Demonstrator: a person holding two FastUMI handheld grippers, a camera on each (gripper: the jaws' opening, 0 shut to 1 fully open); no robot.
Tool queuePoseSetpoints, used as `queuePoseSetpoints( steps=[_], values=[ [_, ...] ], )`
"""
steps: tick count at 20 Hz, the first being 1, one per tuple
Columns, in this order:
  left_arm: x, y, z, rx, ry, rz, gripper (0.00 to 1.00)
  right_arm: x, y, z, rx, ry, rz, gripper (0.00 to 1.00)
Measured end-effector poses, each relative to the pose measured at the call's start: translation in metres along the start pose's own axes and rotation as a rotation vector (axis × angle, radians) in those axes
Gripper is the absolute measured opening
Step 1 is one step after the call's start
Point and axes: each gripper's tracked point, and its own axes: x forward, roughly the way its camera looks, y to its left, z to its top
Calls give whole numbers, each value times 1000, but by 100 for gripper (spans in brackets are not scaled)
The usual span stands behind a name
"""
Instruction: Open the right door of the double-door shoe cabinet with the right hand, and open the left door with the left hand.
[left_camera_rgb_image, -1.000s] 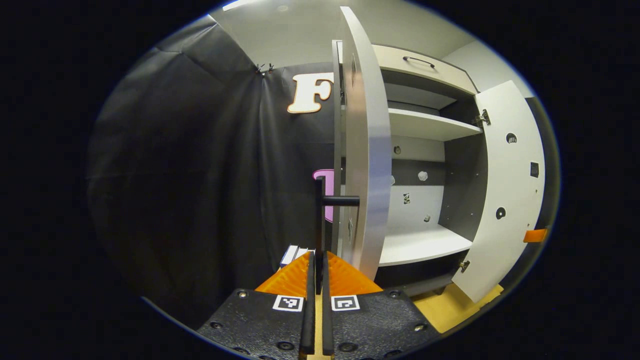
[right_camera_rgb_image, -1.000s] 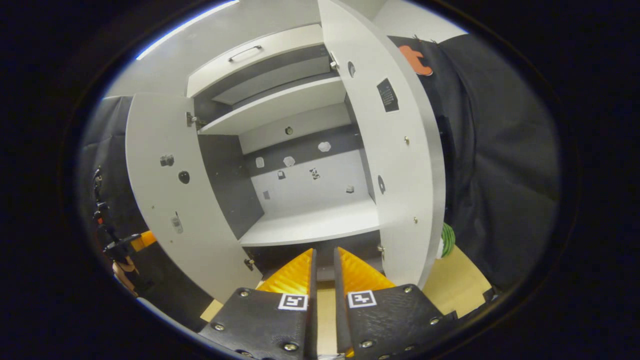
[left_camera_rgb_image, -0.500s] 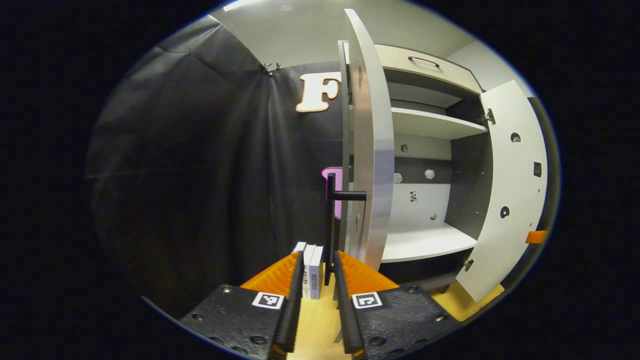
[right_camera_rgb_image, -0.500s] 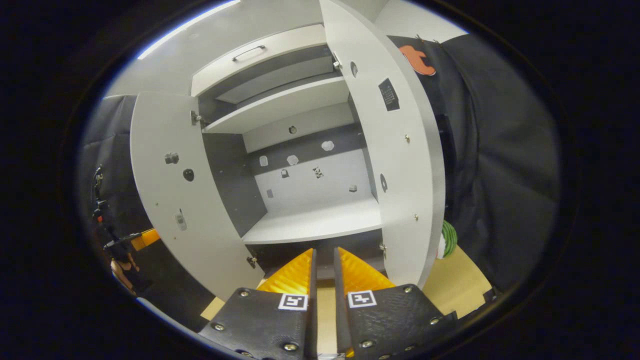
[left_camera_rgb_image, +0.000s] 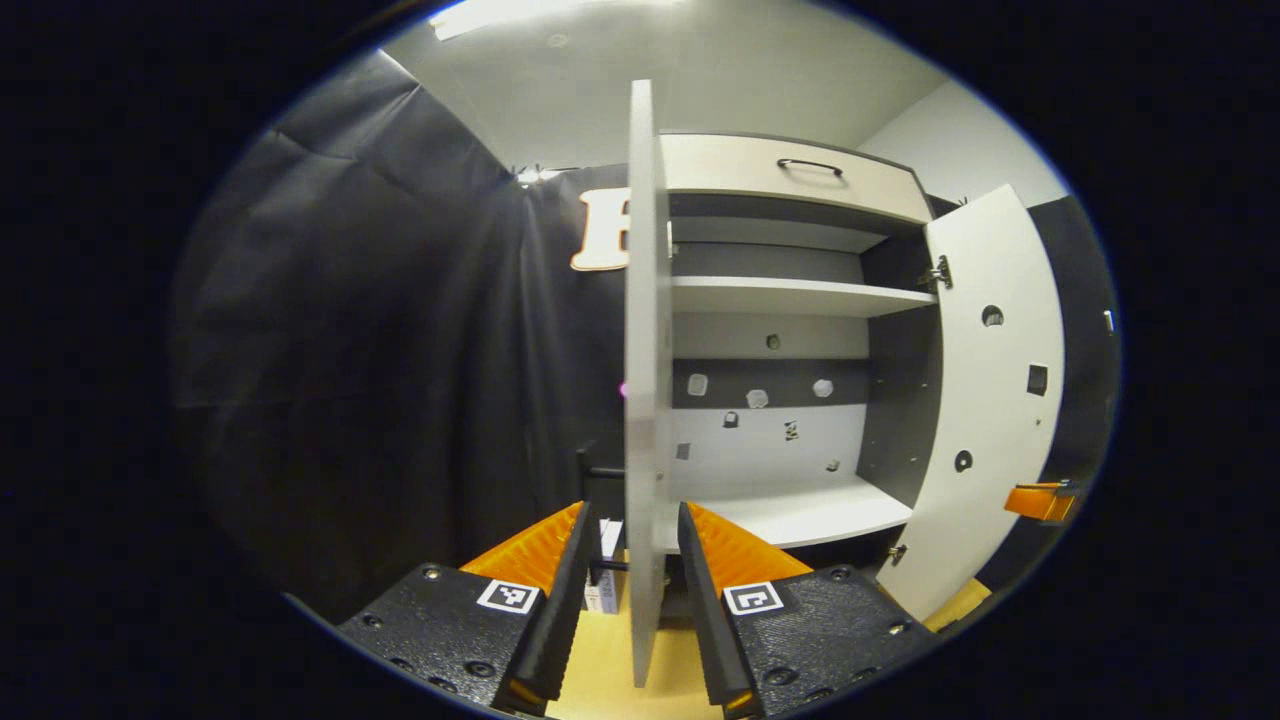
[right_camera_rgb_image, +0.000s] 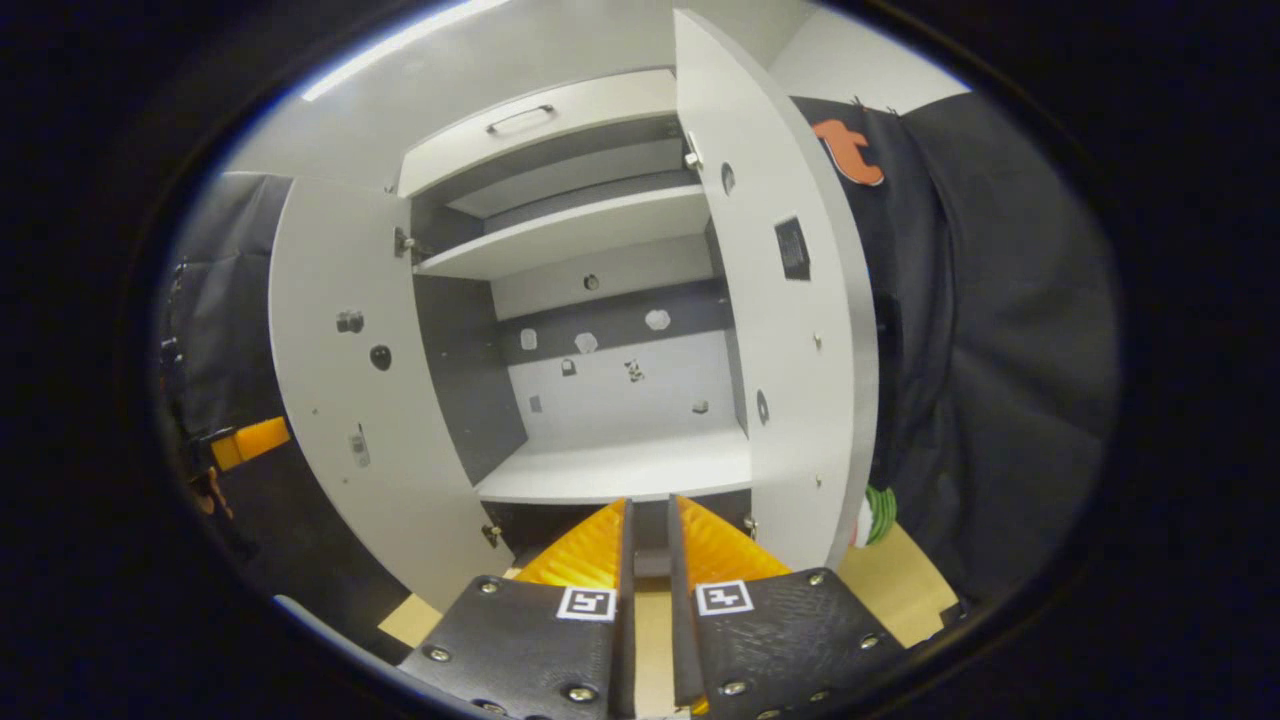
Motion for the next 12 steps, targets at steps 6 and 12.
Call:
queuePoseSetpoints(
  steps=[6,12],
  values=[
    [9,-90,28,-36,-61,-189,53,-12,48,61,-62,-125,31,18],
    [13,-130,33,-32,-78,-214,96,-21,74,81,-119,-201,59,93]
  ],
)
